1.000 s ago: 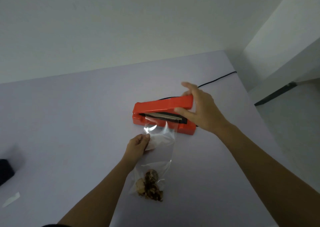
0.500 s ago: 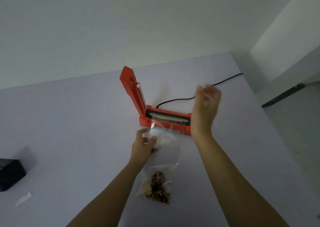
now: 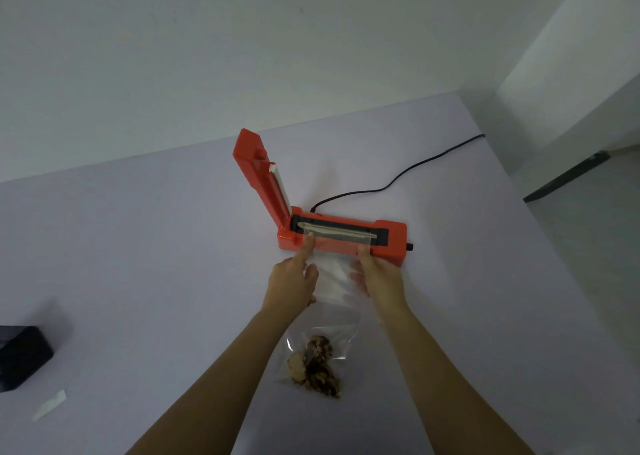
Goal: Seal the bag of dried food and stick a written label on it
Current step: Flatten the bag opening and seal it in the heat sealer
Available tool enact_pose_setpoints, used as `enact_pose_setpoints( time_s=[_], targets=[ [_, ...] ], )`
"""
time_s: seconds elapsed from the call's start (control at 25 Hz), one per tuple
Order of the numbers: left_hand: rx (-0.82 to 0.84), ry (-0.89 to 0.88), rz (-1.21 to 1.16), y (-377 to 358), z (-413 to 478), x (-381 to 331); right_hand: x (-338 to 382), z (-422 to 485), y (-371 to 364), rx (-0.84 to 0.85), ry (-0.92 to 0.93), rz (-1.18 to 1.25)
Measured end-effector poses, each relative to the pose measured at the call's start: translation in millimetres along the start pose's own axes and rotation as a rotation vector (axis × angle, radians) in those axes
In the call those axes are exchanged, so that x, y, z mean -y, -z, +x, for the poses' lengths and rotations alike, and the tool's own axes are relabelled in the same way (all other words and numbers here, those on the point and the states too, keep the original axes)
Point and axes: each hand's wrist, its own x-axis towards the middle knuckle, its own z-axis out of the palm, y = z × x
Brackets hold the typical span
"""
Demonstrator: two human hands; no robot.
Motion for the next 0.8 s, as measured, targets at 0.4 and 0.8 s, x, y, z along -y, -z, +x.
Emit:
enact_pose_setpoints(
  time_s=[0.4, 0.8],
  targets=[
    [0.078, 0.114, 0.069, 11, 9, -22, 24, 3, -12, -0.262, 0.358, -0.601],
    [0.105, 0.146, 0.036, 15, 12, -25, 25, -8, -11, -0.187, 0.552, -0.476]
  ],
)
